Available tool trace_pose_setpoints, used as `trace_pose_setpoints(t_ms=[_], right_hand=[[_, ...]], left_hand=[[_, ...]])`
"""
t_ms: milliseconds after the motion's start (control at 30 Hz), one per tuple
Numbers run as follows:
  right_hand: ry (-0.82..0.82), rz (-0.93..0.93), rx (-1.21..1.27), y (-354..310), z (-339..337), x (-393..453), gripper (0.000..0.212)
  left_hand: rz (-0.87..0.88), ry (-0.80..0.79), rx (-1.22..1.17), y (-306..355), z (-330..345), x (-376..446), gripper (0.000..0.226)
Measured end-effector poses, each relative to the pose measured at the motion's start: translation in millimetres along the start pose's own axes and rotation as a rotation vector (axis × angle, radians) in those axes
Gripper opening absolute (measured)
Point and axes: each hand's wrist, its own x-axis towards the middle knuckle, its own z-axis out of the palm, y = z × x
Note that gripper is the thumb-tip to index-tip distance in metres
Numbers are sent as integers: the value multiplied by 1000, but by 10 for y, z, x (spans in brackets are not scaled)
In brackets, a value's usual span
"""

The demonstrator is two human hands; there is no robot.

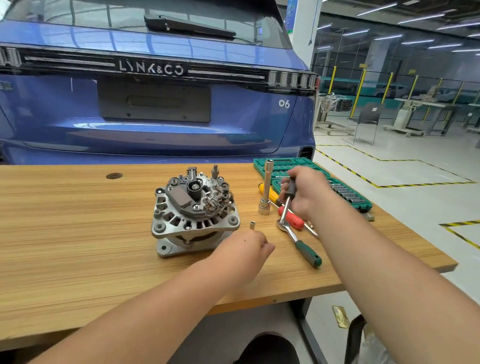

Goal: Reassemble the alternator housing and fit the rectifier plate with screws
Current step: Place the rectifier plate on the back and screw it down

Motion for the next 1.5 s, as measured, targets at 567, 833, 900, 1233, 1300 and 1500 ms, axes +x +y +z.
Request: trace_pose_setpoints(t_ms=[567, 833, 900, 1233, 1300, 1500], right_hand=[[27, -397, -1707, 719, -68, 393, 31], [-1, -404, -1824, 841, -81, 442, 31], [-14, -399, -1804, 805, -94, 406, 35], [-160, -388, -755, 495, 340, 137, 64], [-249, -212, -654, 637, 515, 76, 77], [-368, -9, -557, 945, 718, -26, 78]], left_hand=[[60, -41, 27, -165, 413, 379, 28], [29, -11, 10, -190, 438, 437, 32], [29, -21, 16, -185, 420, 429, 35], [210, 341, -166, -502, -17, -252, 23], [262, 507, -222, -561, -160, -411, 13], [102, 786, -345, -975, -423, -597, 7]])
